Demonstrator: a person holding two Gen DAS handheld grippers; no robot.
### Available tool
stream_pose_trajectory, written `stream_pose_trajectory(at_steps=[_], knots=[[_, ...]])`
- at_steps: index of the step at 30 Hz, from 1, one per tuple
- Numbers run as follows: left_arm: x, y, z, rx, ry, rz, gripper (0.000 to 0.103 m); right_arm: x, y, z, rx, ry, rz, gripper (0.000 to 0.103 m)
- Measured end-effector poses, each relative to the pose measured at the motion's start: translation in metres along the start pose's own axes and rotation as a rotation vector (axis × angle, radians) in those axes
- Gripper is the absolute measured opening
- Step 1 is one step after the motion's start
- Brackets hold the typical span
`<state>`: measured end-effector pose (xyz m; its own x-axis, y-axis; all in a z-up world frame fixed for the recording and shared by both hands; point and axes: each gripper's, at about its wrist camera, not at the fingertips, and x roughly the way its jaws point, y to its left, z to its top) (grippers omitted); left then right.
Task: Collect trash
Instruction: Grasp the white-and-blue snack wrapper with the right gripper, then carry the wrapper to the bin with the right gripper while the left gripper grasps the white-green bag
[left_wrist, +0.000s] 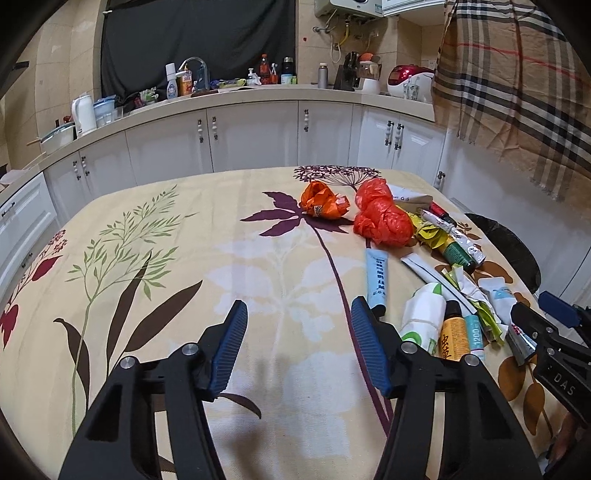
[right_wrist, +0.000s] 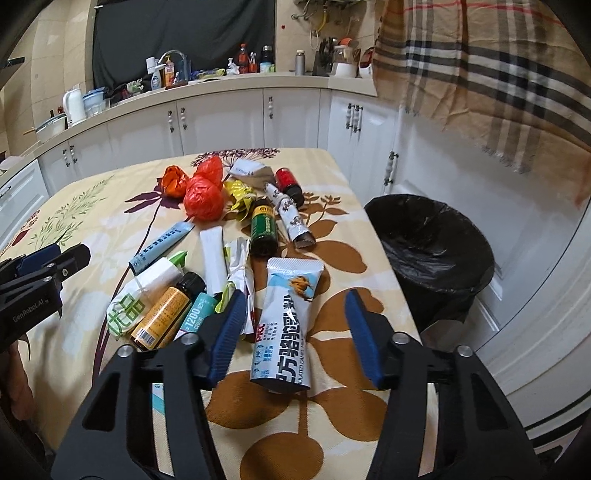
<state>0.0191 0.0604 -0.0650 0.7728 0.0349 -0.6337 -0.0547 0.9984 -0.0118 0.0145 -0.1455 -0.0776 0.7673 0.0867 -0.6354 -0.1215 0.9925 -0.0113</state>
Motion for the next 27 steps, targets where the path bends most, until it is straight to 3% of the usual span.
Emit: stream_pose_trajectory(at_steps=[4, 7, 8, 27], knots=[[0.002, -0.001, 0.0, 0.0, 0.007, -0.016, 0.058, 0.006, 0.001, -0.001, -0.004, 0.025, 0.007, 0.047], [0.002, -0.003, 0.0, 0.0, 0.009, -0.029, 0.058, 0.011, 0.0, -0.002, 0.002, 0.051, 0.044, 0.027], [0.003, -0.004, 0.0, -0.001, 0.01, -0.032, 0.058, 0.013, 0.0, -0.003, 0.003, 0.059, 0.049, 0.026], [0.001, -0.045, -0.006, 0.07, 0.039, -0.125, 0.058, -0.001, -0.023, -0.006, 0.041, 0.003, 0.038, 0.023]])
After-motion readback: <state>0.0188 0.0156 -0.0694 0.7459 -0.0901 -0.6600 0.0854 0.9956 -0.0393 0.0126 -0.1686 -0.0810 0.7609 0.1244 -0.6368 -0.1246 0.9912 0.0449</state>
